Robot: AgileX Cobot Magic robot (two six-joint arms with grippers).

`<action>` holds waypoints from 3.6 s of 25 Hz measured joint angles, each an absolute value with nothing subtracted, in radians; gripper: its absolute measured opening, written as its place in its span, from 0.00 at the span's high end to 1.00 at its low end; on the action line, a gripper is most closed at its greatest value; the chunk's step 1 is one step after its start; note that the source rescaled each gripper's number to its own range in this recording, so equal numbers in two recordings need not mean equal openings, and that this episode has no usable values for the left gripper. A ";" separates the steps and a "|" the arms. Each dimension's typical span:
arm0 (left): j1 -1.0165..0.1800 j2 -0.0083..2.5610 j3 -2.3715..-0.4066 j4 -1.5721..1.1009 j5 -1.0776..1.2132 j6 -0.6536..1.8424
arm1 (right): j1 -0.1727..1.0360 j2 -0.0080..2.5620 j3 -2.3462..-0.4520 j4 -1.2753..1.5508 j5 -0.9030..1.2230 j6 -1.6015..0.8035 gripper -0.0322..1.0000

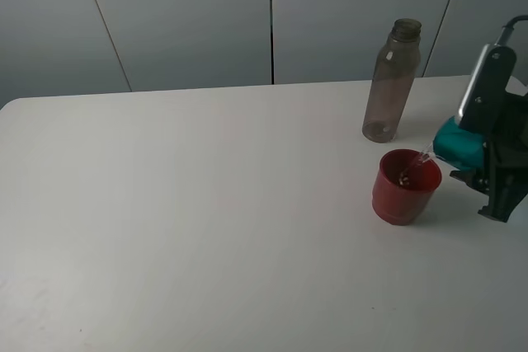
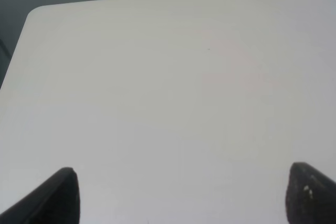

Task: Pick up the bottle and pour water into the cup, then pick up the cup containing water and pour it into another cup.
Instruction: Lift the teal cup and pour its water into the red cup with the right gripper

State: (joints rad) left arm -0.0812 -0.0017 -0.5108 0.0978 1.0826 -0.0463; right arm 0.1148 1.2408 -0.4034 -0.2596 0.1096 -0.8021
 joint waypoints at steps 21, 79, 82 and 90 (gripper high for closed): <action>-0.081 -0.002 -0.511 0.098 1.083 -0.046 | 0.115 1.239 -0.443 -0.411 0.106 -0.802 0.92; -0.081 -0.002 -0.511 0.098 1.083 -0.043 | 0.155 1.237 -0.465 -1.029 0.097 -0.618 0.92; -0.081 -0.002 -0.511 0.098 1.083 -0.043 | 0.163 1.237 -0.465 -1.040 0.089 -0.618 0.92; -0.081 -0.002 -0.511 0.098 1.083 -0.043 | 0.168 1.237 -0.474 -1.081 0.089 -0.618 0.92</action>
